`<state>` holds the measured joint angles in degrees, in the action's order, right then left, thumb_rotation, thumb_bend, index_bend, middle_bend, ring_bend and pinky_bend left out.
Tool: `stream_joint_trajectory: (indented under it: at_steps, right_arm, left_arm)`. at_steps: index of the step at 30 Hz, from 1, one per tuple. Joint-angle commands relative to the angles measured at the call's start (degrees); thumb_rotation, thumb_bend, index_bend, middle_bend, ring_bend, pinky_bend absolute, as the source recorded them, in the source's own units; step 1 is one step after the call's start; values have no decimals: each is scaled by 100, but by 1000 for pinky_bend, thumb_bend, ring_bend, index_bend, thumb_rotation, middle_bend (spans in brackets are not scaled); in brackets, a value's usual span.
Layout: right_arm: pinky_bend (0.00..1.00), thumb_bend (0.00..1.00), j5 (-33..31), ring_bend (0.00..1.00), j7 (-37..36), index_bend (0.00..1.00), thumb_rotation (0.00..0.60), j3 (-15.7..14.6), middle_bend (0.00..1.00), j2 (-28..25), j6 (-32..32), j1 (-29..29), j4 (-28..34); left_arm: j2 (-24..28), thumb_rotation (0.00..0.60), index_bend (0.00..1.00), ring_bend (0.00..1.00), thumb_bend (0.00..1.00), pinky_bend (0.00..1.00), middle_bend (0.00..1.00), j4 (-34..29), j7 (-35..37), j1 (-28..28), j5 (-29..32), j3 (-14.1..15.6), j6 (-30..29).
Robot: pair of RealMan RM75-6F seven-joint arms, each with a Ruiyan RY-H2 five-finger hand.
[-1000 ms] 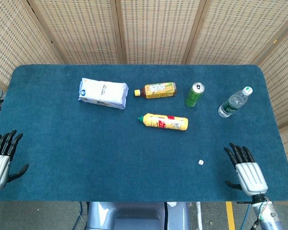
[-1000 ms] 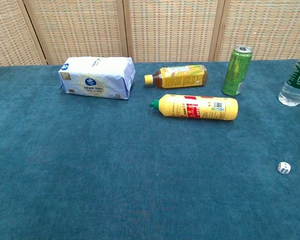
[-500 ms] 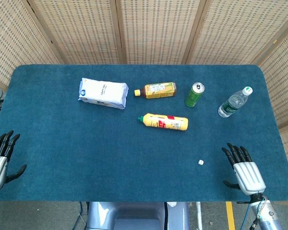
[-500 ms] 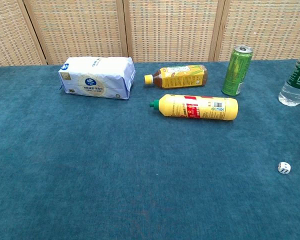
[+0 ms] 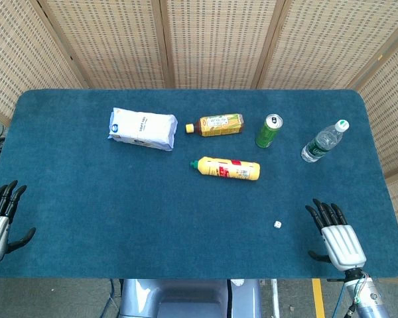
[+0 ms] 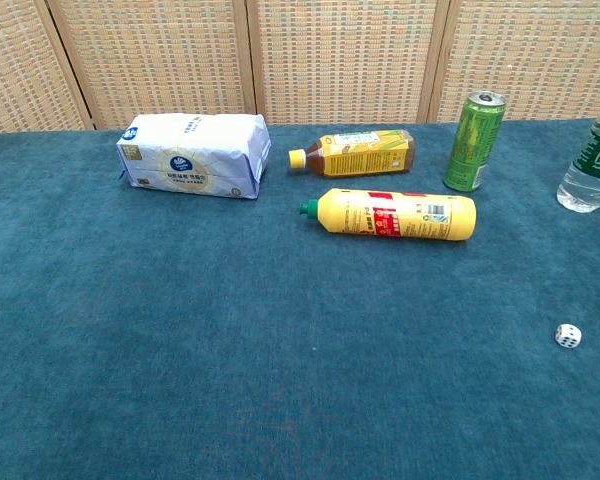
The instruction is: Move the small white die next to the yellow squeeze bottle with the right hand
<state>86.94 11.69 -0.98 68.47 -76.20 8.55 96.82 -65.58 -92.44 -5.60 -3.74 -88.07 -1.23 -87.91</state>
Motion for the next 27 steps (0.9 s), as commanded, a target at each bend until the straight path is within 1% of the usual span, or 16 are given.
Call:
stream_joint_trajectory:
  at_steps: [1,9,12,13,17,23,27]
  right_arm:
    - [0,2,16,0,-11,96,600,-2,0,-3,-13,-3,2]
    - [0,2,120,0,-96,138,600,2,0,38,-57,13,-34]
    - [0,34,84,0,-57,153,600,25,0,76,31,66,-35]
    - [0,49,58,0,-14,165,600,46,0,82,94,108,-14]
    - [0,60,25,0,210,213,600,130,0,117,223,238,94]
    - [0,132,-42,0,554,274,600,269,0,284,462,474,192]
    - [0,171,-302,0,855,309,600,372,0,524,753,658,93]
  left_arm:
    - [6,600,0,0,269,0,0,-11,6,7,-8,0,-15]
    - [37,600,0,0,269,0,0,-44,35,29,-15,4,-39]
    - [37,600,0,0,269,0,0,-45,24,29,-12,0,-37]
    - [37,600,0,0,269,0,0,-48,11,25,-11,3,-24]
    - [29,600,0,0,269,0,0,-48,-16,16,-16,5,-3]
    - [22,600,0,0,269,0,0,-46,-21,21,-33,9,-14]
    - [38,600,0,0,269,0,0,-52,25,31,-47,10,-36]
